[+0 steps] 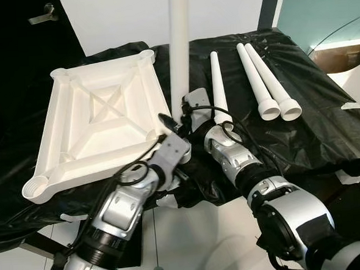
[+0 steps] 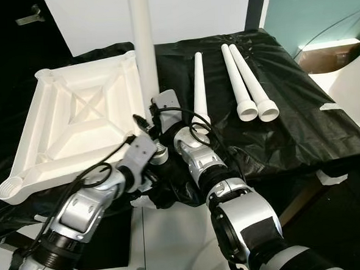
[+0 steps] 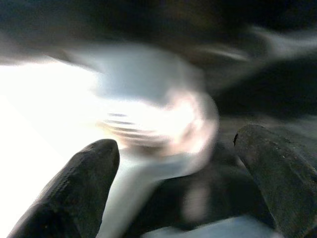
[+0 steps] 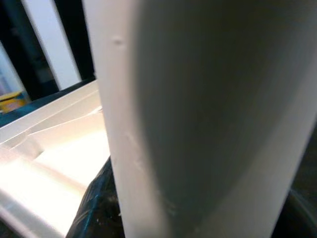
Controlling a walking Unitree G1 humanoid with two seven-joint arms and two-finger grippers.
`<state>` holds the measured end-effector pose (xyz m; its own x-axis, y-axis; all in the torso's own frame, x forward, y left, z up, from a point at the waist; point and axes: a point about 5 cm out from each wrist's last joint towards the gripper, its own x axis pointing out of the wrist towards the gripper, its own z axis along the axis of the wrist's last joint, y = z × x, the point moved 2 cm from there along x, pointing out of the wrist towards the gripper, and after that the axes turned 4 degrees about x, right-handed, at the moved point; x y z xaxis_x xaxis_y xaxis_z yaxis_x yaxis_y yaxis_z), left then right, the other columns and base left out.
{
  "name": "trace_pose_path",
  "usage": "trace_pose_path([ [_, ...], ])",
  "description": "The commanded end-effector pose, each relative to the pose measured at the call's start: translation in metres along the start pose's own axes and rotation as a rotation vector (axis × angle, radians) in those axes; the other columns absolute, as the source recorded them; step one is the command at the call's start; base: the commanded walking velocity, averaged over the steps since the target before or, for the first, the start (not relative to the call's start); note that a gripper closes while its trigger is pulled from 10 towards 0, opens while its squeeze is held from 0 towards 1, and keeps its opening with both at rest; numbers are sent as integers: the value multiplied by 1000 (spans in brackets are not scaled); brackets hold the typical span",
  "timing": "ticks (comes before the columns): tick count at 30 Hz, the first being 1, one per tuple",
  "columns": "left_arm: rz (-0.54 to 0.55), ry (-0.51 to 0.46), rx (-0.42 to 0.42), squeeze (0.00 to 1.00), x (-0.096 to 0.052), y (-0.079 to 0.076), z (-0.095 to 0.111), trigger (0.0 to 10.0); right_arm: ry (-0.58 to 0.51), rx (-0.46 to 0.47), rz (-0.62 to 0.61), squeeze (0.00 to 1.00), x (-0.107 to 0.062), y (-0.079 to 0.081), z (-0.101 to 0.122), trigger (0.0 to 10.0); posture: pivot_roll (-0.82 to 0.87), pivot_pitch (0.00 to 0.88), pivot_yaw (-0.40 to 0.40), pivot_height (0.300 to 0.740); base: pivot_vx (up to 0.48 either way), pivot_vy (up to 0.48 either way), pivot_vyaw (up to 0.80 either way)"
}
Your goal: Building children table
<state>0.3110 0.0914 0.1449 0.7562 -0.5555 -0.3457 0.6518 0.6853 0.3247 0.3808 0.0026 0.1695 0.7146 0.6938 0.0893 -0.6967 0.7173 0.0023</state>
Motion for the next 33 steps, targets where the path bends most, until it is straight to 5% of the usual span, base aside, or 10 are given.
trace_pose_path([
  [1,42,-8,-32,0,-13,13,-2,10000,88,23,32,0,-4,7,-21,10000,152,11,-9,740,0,0,0],
  [11,87,-63,-119,0,-44,29,0,10000,138,5,25,0,-9,0,-27,10000,155,13,-36,740,0,0,0],
  [33,135,-49,-167,0,-57,20,-5,10000,195,10,-65,0,-37,-10,-62,10000,164,26,-36,740,0,0,0],
])
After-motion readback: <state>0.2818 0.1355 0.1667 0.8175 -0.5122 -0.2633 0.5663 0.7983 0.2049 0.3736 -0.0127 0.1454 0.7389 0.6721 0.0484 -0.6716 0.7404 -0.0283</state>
